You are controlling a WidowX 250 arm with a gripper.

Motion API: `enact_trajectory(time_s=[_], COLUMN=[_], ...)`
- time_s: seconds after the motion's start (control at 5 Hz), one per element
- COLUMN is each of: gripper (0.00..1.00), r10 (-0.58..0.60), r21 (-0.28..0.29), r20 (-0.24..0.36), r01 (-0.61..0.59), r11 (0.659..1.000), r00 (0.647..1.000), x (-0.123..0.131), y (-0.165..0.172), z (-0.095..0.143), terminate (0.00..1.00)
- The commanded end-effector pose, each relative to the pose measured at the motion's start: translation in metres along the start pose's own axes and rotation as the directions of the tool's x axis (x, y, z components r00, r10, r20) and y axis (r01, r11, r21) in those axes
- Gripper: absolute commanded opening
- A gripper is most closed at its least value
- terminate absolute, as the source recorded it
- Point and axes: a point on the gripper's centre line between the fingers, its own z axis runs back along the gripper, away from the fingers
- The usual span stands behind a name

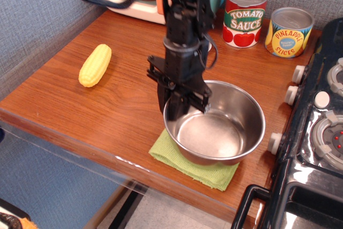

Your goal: Move the pan to the left of the green towel

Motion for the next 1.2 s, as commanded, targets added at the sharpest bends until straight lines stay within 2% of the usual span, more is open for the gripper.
enact_trajectory(time_s=[0.0, 0.2, 0.4, 0.6, 0.8, 1.0], gripper=[0.0, 0.0, 0.0, 0.0, 0.0, 1.0], r10=[0.093, 0.272, 0.333, 0.34, 0.331, 0.329], r21=[-0.085, -0.073, 0.015, 0.072, 0.068, 0.07], r20=[0.228, 0.202, 0.1, 0.012, -0.046, -0.065], r01=[-0.076, -0.262, -0.336, -0.34, -0.328, -0.325], r11=[0.994, 0.962, 0.942, 0.938, 0.942, 0.943], r00=[0.969, 0.941, 0.938, 0.94, 0.942, 0.942], x=[-0.001, -0.014, -0.037, -0.059, -0.07, -0.074], y=[0.026, 0.075, 0.117, 0.135, 0.137, 0.137], z=[0.078, 0.07, 0.04, 0.024, 0.017, 0.015], terminate=[0.0, 0.0, 0.0, 0.0, 0.0, 0.0])
